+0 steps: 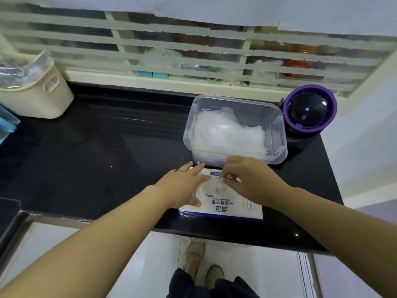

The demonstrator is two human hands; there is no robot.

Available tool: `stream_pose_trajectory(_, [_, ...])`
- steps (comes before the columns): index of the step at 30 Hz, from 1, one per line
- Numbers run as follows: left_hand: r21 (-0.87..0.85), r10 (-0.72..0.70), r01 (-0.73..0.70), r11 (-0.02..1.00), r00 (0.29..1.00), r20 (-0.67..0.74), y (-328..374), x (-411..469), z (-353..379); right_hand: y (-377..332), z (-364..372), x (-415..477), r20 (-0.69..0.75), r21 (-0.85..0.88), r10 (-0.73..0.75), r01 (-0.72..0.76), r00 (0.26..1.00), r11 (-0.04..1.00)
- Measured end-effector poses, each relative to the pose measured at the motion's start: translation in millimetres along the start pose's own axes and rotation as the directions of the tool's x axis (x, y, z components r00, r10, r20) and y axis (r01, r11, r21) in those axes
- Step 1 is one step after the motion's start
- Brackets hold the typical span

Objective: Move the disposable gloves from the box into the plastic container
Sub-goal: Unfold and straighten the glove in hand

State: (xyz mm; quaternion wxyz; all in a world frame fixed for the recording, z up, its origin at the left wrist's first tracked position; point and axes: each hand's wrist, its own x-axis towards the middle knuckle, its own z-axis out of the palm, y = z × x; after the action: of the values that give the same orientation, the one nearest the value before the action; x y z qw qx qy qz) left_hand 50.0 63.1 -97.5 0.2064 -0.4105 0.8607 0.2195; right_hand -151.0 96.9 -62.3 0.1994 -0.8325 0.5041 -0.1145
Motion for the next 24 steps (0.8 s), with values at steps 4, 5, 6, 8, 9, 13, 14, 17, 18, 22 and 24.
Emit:
stream_pose_trajectory(4, [-0.059, -0.014, 0.014, 0.998, 1.0, 0.005, 2, -5, -7, -12, -41, -3, -0.245, 0.432, 0.341, -0.213, 0.908, 0.876])
stream_pose_trajectory(5, [-0.064, -0.004, 0.004, 0.998, 1.0, 0.001, 4, -7, -10, -11, -50, -4, -0.196, 0.522, 0.42, -0.268, 0.886, 0.809])
stream_pose_trajectory(6, [-0.1, 0.009, -0.01, 0.995, 1.0, -0.011, 6, -10, -15, -10, -56, -4, -0.119, 0.635, 0.486, -0.31, 0.866, 0.708])
stream_pose_trajectory(8, [-0.312, 0.041, -0.058, 0.948, 0.997, -0.061, 11, -19, -30, -6, -64, -6, 0.069, 0.846, 0.57, -0.35, 0.819, 0.401])
stream_pose_trajectory(9, [-0.446, 0.059, -0.088, 0.891, 0.995, -0.078, 13, -24, -38, -6, -67, -9, 0.148, 0.899, 0.58, -0.354, 0.801, 0.26])
stream_pose_trajectory(13, [-0.835, 0.129, -0.116, 0.538, 0.99, -0.054, 19, -33, -63, -4, -71, -17, 0.361, 0.928, 0.502, -0.354, 0.786, -0.113])
stream_pose_trajectory(14, [-0.898, 0.137, -0.11, 0.426, 0.989, -0.056, 20, -33, -69, -5, -71, -16, 0.391, 0.92, 0.466, -0.351, 0.794, -0.174])
stream_pose_trajectory(17, [-0.997, 0.152, -0.078, -0.007, 0.985, -0.078, 22, -35, -84, -9, -68, -14, 0.431, 0.9, 0.392, -0.357, 0.813, -0.25])
stream_pose_trajectory(18, [-0.992, 0.172, -0.065, -0.103, 0.982, -0.082, 23, -35, -89, -10, -67, -13, 0.436, 0.897, 0.383, -0.358, 0.814, -0.258])
stream_pose_trajectory(22, [-0.98, 0.045, -0.082, -0.18, 0.995, -0.091, 35, -32, -102, -10, -63, -9, 0.436, 0.892, 0.367, -0.339, 0.822, -0.3])
stream_pose_trajectory(24, [-0.981, -0.036, -0.081, -0.176, 0.996, -0.076, 37, -28, -104, -10, -62, -6, 0.44, 0.89, 0.379, -0.339, 0.815, -0.304])
